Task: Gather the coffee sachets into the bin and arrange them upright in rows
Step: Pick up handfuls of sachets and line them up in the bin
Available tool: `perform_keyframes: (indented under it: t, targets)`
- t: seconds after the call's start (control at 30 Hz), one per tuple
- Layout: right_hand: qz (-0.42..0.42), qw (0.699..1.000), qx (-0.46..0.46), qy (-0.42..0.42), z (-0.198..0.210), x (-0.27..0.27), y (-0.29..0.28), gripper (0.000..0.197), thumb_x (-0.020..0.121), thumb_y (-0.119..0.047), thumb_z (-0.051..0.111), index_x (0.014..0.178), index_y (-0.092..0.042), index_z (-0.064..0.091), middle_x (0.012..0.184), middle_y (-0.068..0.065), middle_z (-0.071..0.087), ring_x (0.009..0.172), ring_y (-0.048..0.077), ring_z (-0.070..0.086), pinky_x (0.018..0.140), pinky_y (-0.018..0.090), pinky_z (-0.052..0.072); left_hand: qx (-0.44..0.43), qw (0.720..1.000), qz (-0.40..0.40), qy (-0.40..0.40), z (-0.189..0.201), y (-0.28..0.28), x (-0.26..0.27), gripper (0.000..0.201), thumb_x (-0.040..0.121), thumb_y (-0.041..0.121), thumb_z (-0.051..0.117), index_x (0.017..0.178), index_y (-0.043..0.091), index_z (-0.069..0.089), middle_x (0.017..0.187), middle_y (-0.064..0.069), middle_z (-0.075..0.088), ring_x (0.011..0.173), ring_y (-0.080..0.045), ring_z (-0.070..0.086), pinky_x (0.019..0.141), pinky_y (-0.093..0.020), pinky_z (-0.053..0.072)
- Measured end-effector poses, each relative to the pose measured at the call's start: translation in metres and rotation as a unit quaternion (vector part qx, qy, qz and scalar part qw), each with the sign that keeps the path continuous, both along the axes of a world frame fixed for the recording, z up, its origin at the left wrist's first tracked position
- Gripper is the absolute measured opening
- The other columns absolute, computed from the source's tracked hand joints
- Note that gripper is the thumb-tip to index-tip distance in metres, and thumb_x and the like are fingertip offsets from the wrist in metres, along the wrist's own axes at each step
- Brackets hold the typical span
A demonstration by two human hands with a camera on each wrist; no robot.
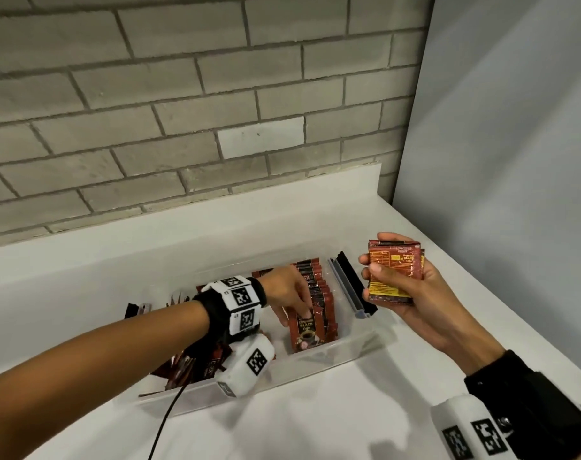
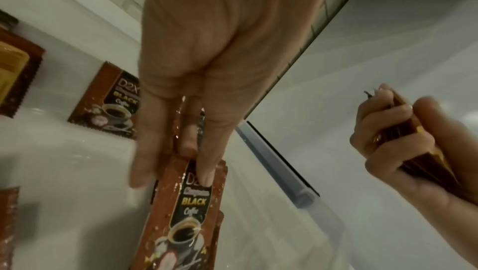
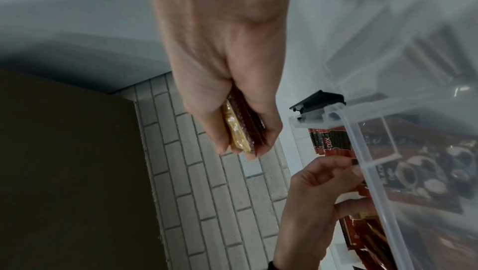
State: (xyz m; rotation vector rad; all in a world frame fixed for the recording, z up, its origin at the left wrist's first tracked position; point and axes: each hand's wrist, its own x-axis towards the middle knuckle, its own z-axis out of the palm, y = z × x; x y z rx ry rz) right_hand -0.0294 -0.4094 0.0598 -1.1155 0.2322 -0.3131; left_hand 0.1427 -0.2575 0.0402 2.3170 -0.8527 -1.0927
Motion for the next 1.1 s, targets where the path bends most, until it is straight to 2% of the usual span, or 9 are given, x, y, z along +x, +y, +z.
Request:
perform_keyframes:
  t: [0.13,0.23,0.4,0.53,0.63,0.73,0.83,1.0,1.1]
  targets:
    - [0.005,1.000,0.007,0.001,-0.001,0.000,-0.001,0.045,0.076,-0.006,0.066,0.117,-0.023,0.061,0.100,0.009,0.071,0.085,0.019,0.067,0.074,0.036,0.059,0.038,0.999,-0.005,-0.035,-0.010,-0.007,0.000,0.016,0.075,0.013,0.080,0.088,0.012,0.070,0.075,-0.002,0.063,0.061,-0.012,0.058,0.053,-0.021,0.054]
    - [0.005,1.000,0.011,0.004,-0.002,0.000,0.000,0.047,0.075,-0.007,0.066,0.119,-0.022,0.060,0.101,0.009,0.071,0.086,0.019,0.067,0.073,0.035,0.059,0.035,0.999,0.010,-0.017,-0.012,-0.008,0.000,0.019,0.074,0.008,0.081,0.091,0.005,0.072,0.072,-0.003,0.065,0.054,-0.014,0.060,0.052,-0.022,0.056]
    - [0.004,1.000,0.018,0.009,-0.003,0.000,0.001,0.051,0.071,-0.011,0.070,0.120,-0.023,0.060,0.102,0.010,0.071,0.086,0.019,0.068,0.072,0.034,0.059,-0.003,1.000,0.011,0.025,-0.013,-0.012,-0.001,0.019,0.075,-0.002,0.077,0.093,-0.005,0.071,0.089,-0.021,0.071,0.059,-0.019,0.066,0.065,-0.026,0.060]
    - [0.005,1.000,0.024,0.011,-0.005,-0.001,0.000,0.048,0.075,-0.007,0.067,0.120,-0.021,0.060,0.102,0.010,0.071,0.086,0.019,0.068,0.070,0.034,0.059,-0.076,0.993,0.082,0.024,-0.011,-0.011,0.000,0.008,0.078,-0.005,0.072,0.085,-0.002,0.069,0.079,-0.017,0.069,0.060,-0.018,0.066,0.066,-0.027,0.060]
    - [0.007,1.000,0.024,0.013,-0.006,0.000,0.002,0.048,0.074,-0.008,0.067,0.119,-0.022,0.060,0.102,0.010,0.071,0.086,0.019,0.068,0.071,0.034,0.059,-0.017,0.994,0.107,0.014,-0.009,-0.003,-0.001,0.007,0.088,0.005,0.066,0.090,-0.002,0.066,0.083,-0.015,0.070,0.060,-0.015,0.066,0.066,-0.025,0.060]
    - [0.012,1.000,0.025,0.013,-0.004,0.002,0.004,0.047,0.074,-0.008,0.067,0.119,-0.022,0.060,0.101,0.010,0.072,0.086,0.019,0.069,0.071,0.034,0.059,0.093,0.988,0.056,0.111,-0.011,0.006,-0.004,0.018,0.096,0.013,0.054,0.096,-0.002,0.063,0.095,-0.015,0.067,0.076,-0.019,0.065,0.073,-0.025,0.056]
    - [0.018,0.999,0.026,0.015,-0.003,0.004,0.007,0.046,0.075,-0.008,0.066,0.118,-0.022,0.061,0.102,0.011,0.072,0.085,0.018,0.069,0.070,0.033,0.059,0.090,0.976,0.061,0.187,-0.016,0.007,-0.012,0.025,0.099,0.008,0.046,0.118,-0.004,0.056,0.098,-0.014,0.065,0.083,-0.019,0.063,0.081,-0.026,0.053]
    - [0.029,0.999,0.031,0.021,-0.004,0.007,0.013,0.046,0.076,-0.007,0.066,0.119,-0.021,0.060,0.102,0.012,0.071,0.084,0.018,0.070,0.069,0.034,0.059,0.062,0.966,0.084,0.238,-0.014,0.006,-0.017,0.041,0.090,-0.012,0.035,0.122,0.007,0.051,0.108,-0.017,0.059,0.085,-0.020,0.061,0.055,-0.019,0.052]
    - [0.045,0.998,0.037,0.025,-0.006,0.008,0.016,0.047,0.078,-0.008,0.065,0.123,-0.018,0.058,0.103,0.014,0.071,0.084,0.020,0.069,0.067,0.034,0.058,0.077,0.965,0.053,0.245,-0.014,0.010,-0.020,0.044,0.089,-0.013,0.036,0.122,0.011,0.051,0.111,-0.020,0.057,0.090,-0.024,0.059,0.074,-0.027,0.047]
